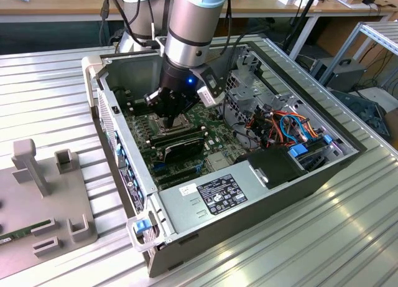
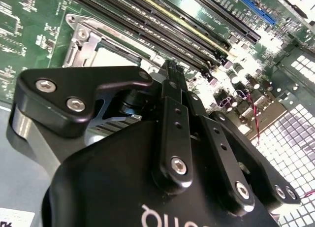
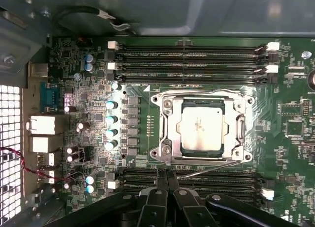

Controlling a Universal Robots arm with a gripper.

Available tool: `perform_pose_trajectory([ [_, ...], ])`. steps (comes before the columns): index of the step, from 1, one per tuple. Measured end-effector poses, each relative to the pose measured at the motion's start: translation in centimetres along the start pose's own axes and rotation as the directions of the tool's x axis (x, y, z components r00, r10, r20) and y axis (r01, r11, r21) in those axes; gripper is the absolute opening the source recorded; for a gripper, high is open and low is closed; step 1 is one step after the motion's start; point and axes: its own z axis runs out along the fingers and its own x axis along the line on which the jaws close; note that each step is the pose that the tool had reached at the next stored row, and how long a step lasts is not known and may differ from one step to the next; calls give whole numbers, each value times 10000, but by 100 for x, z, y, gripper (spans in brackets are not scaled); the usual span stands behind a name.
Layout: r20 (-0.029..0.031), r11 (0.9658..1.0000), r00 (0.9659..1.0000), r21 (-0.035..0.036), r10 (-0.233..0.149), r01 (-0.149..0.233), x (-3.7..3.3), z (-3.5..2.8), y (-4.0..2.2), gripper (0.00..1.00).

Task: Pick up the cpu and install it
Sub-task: 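Install the second cpu locking lever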

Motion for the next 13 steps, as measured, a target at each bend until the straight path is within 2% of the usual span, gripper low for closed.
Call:
perform_pose_trajectory([
  [2,0,10000,10000,27,-8,8,13,16,0,11],
  [3,-1,9999,10000,99,-15,15,20,33,1,11],
  [6,-4,9999,10000,166,-23,23,19,48,9,11],
  [13,-3,9998,10000,188,-24,24,13,58,53,11],
])
